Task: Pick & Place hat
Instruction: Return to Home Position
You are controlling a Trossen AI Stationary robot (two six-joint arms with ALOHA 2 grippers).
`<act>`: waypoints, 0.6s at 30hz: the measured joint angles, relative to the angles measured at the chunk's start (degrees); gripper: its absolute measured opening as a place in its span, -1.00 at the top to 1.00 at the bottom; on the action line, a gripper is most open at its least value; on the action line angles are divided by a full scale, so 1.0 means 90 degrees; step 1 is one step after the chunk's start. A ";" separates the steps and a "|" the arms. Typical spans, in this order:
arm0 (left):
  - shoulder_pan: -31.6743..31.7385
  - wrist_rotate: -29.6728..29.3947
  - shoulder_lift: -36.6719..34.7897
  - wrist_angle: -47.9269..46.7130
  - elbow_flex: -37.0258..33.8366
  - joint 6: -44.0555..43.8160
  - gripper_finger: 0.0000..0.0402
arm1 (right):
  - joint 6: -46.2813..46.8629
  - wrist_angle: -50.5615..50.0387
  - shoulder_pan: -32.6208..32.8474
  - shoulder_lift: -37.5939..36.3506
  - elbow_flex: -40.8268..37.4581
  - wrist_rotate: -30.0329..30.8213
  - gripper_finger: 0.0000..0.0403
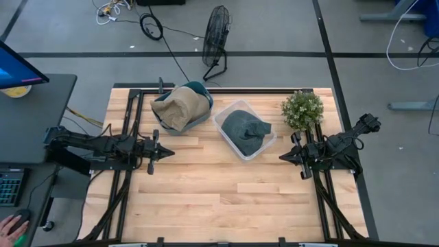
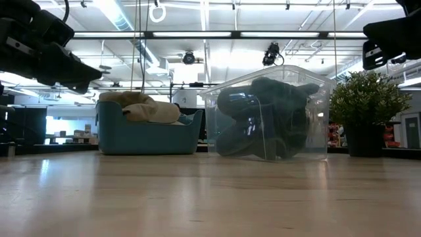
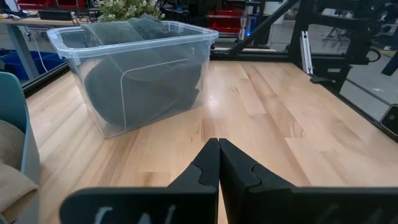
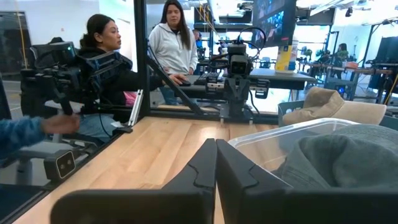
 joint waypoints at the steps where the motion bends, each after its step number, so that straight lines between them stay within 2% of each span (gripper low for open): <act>1: 0.0000 0.0000 0.0000 0.0000 0.0000 0.0004 0.99 | 0.0000 0.0002 0.0000 0.0000 0.0000 0.0000 0.93; 18: 0.0000 -0.0002 0.0000 -0.0008 0.0000 0.0003 0.99 | 0.0000 0.0001 0.0000 0.0000 0.0002 0.0000 0.91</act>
